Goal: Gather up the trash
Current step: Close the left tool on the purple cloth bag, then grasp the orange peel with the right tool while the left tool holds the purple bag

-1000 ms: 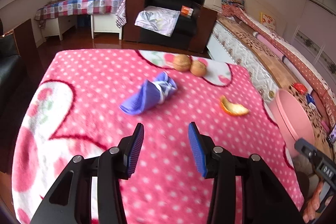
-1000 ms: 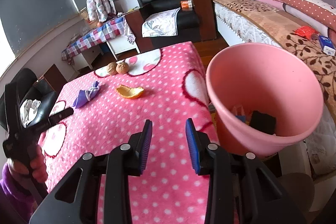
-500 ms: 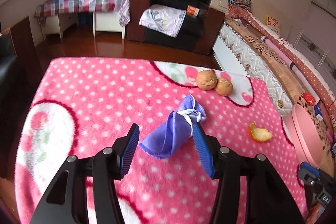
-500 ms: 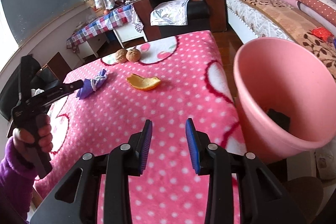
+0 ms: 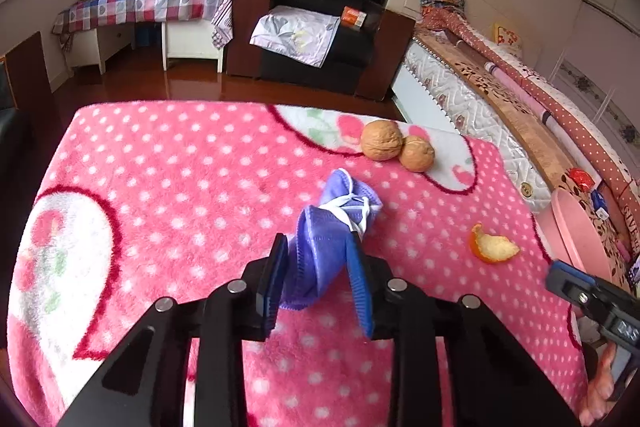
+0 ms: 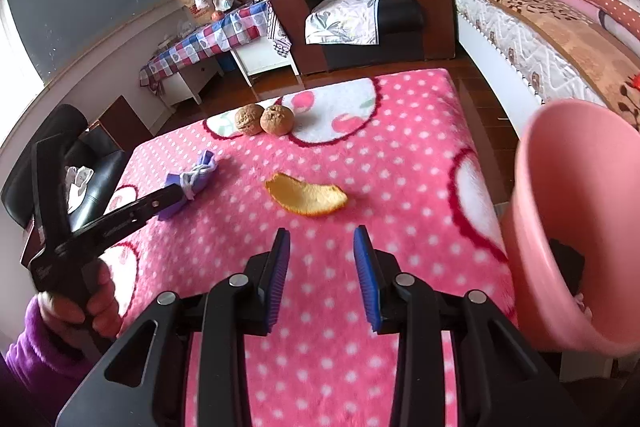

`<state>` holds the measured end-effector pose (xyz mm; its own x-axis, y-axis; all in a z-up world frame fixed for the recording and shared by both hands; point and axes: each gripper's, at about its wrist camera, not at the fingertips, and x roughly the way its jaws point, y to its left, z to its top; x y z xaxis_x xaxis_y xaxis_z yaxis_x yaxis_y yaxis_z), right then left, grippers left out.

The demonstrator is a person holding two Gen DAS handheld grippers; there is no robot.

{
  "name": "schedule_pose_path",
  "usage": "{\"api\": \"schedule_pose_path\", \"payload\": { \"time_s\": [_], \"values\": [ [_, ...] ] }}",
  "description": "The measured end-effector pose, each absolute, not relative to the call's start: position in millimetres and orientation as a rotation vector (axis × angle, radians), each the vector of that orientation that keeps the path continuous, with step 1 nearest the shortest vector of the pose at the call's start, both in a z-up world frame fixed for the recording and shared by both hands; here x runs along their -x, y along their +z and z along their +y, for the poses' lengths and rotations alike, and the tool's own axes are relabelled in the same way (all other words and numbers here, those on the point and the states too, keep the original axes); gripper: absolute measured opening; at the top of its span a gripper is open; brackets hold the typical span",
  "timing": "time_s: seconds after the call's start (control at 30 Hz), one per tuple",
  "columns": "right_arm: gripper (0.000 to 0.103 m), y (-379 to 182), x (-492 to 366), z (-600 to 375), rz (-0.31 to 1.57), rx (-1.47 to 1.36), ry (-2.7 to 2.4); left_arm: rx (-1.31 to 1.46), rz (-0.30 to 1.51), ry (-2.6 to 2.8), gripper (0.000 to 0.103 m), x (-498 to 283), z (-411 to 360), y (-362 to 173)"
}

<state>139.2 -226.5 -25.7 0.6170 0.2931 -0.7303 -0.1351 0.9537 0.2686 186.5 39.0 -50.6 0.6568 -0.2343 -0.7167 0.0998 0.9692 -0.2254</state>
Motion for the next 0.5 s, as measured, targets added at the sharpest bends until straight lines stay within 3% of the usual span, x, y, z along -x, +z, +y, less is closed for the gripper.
{"api": "schedule_pose_path", "payload": {
  "time_s": [0.03,0.07,0.5],
  "values": [
    [0.033,-27,-143,-226,0.878,-0.196,0.247,0.170,0.828,-0.195,0.026,-185,38,-50],
    [0.034,-29,-146,-226,0.881,-0.197,0.245,0.170,0.824,-0.201,0.013,-183,37,-49],
    [0.033,-43,-179,-221,0.912,-0.216,0.197,0.208,0.798,-0.196,0.010,-174,38,-50]
  ]
}}
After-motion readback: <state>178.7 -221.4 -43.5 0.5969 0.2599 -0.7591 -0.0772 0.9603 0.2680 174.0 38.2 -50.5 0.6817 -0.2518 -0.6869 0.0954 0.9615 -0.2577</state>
